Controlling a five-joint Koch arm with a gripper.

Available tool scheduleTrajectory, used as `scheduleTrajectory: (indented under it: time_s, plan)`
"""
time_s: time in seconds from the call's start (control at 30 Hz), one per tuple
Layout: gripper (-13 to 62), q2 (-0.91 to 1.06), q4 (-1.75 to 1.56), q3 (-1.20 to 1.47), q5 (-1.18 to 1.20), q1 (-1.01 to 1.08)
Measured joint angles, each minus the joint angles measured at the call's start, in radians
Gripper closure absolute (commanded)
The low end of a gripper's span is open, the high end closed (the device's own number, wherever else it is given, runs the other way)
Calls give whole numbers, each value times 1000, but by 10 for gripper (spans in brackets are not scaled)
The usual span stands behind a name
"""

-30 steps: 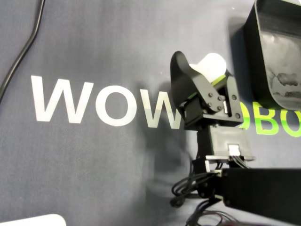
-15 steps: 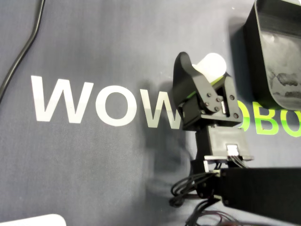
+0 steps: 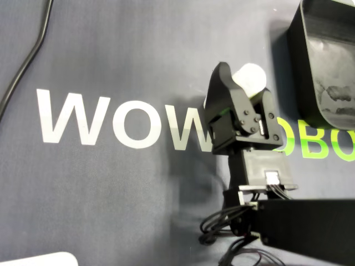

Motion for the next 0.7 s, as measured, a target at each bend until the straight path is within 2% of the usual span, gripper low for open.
scheduleTrajectory:
  time_s: [0.1,0.7]
  plan:
    - [436,0,-6,3,12,0]
    - [435,98,-6,9,38,41]
